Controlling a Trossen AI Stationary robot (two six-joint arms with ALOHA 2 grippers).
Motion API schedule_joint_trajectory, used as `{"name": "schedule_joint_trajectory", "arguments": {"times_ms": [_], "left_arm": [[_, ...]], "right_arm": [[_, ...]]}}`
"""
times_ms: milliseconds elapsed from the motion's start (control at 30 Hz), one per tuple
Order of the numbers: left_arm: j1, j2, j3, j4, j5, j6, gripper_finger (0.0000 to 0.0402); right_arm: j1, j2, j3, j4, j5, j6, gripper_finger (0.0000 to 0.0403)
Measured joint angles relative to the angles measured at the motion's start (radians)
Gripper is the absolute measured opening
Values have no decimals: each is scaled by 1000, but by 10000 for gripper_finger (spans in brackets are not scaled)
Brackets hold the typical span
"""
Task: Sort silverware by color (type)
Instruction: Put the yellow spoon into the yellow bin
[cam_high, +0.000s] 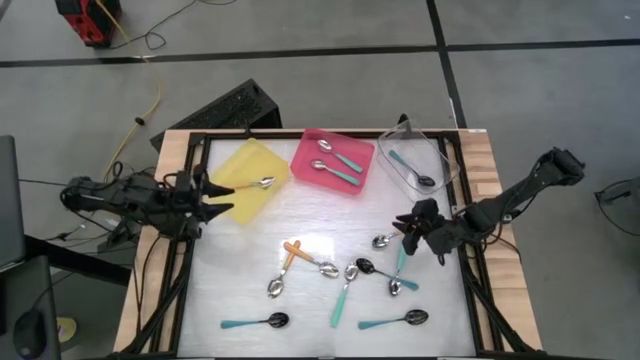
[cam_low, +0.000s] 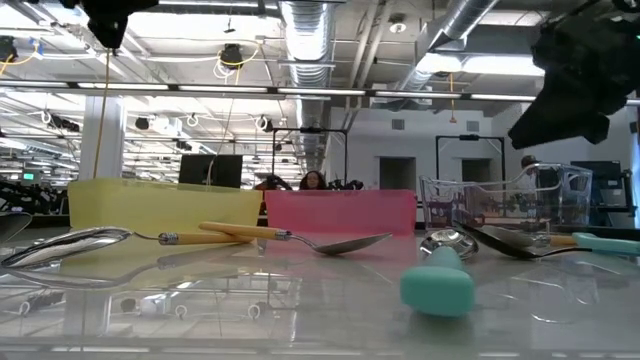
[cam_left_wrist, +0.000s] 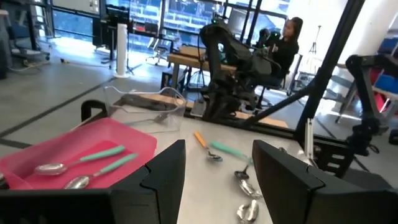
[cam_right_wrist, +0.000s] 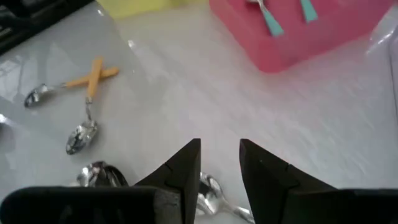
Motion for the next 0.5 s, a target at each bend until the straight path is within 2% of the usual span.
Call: {"name": "schedule_joint_trajectory", "arguments": {"times_ms": [100,267,500], "left_arm": [[0,-38,-29,0,-1,-13,171],[0,-78,-93,13,-10,-51,171],[0,-96,-152,72,-9,-46,171]], "right_arm": [[-1,0,0,-4,-52,7,136],[-12,26,0,-16,-213,39,137],[-10,130,1,-23,-207,55,165]]}}
